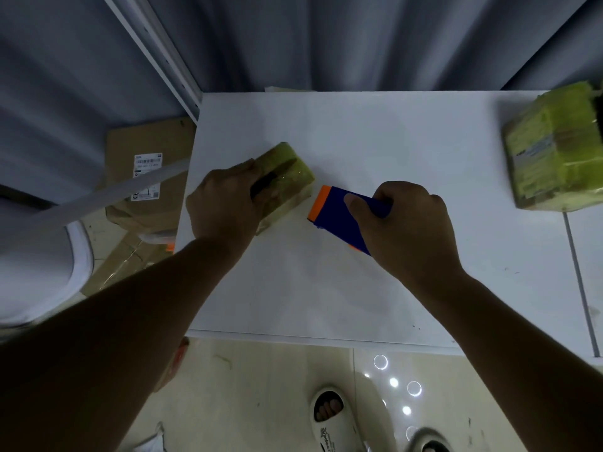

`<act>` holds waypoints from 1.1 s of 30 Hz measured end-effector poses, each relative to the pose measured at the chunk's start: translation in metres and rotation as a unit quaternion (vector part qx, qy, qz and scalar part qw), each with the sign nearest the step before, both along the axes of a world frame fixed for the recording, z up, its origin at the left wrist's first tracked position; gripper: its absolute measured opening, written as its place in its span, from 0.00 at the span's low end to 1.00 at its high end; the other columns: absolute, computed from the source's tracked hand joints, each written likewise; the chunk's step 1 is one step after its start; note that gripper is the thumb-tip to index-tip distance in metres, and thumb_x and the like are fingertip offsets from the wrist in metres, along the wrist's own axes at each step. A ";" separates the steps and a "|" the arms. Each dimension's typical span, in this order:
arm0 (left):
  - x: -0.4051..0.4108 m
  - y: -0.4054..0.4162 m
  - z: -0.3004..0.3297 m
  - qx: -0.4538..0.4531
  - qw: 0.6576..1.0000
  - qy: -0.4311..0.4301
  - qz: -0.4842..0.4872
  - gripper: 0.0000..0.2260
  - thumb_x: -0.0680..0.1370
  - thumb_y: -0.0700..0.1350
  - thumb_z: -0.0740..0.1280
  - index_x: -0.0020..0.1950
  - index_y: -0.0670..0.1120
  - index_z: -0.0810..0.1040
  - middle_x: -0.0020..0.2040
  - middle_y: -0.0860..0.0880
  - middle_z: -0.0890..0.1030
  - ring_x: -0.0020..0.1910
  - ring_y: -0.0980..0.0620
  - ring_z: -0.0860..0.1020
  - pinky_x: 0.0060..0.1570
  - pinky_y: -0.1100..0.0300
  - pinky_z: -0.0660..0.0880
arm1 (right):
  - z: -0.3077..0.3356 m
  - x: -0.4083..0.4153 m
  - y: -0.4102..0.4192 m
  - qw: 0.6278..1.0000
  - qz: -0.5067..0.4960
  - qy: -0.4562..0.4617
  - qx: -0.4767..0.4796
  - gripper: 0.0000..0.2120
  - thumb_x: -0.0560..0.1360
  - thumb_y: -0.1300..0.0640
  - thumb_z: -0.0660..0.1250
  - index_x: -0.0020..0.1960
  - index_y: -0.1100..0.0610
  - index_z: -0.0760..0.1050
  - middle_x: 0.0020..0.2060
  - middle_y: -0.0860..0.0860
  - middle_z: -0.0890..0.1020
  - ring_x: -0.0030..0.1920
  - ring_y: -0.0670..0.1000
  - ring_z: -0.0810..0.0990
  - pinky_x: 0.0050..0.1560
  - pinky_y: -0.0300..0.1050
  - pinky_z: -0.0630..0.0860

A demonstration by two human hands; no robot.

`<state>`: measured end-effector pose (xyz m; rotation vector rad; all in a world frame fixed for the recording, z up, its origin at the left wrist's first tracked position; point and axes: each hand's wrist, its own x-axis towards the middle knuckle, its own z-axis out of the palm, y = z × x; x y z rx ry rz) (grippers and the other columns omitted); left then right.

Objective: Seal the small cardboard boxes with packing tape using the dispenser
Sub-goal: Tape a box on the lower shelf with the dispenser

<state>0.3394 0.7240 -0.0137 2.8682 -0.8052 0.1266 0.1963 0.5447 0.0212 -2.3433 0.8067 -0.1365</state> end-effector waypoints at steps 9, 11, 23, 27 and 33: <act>-0.011 0.003 -0.023 0.027 0.995 0.096 -0.024 0.32 0.73 0.61 0.68 0.71 0.44 0.72 0.72 0.43 0.73 0.68 0.38 0.72 0.68 0.43 0.70 | -0.005 -0.023 -0.011 1.000 0.006 -0.017 0.010 0.20 0.78 0.45 0.67 0.32 0.52 0.67 0.26 0.46 0.72 0.29 0.46 0.74 0.28 0.39 0.63; -0.015 0.003 -0.023 0.025 0.994 0.104 -0.025 0.29 0.73 0.55 0.73 0.70 0.45 0.72 0.71 0.43 0.73 0.70 0.39 0.70 0.69 0.43 0.69 | -0.004 -0.034 -0.019 1.000 0.003 -0.023 0.016 0.20 0.78 0.45 0.67 0.32 0.55 0.69 0.26 0.49 0.74 0.29 0.48 0.75 0.28 0.39 0.65; -0.140 -0.023 -0.031 -0.073 0.984 0.139 -0.084 0.36 0.74 0.43 0.76 0.79 0.48 0.65 0.79 0.46 0.63 0.77 0.39 0.56 0.69 0.36 0.67 | 0.027 -0.091 -0.059 0.991 -0.032 -0.125 0.037 0.24 0.77 0.42 0.67 0.36 0.62 0.77 0.28 0.57 0.77 0.31 0.51 0.77 0.31 0.38 0.68; -0.158 -0.034 -0.041 -0.128 0.978 0.135 -0.096 0.35 0.72 0.43 0.77 0.77 0.50 0.66 0.76 0.48 0.66 0.76 0.46 0.58 0.68 0.43 0.71 | 0.024 -0.101 -0.056 0.988 -0.015 -0.149 0.045 0.24 0.76 0.43 0.68 0.36 0.65 0.77 0.29 0.60 0.78 0.32 0.53 0.77 0.28 0.39 0.68; -0.150 -0.030 -0.066 -0.222 0.960 0.091 -0.146 0.32 0.69 0.48 0.79 0.71 0.53 0.71 0.70 0.56 0.70 0.72 0.52 0.64 0.64 0.52 0.75 | 0.008 -0.103 -0.053 0.985 -0.003 -0.160 0.060 0.22 0.75 0.44 0.69 0.34 0.61 0.78 0.28 0.54 0.78 0.32 0.50 0.78 0.30 0.39 0.69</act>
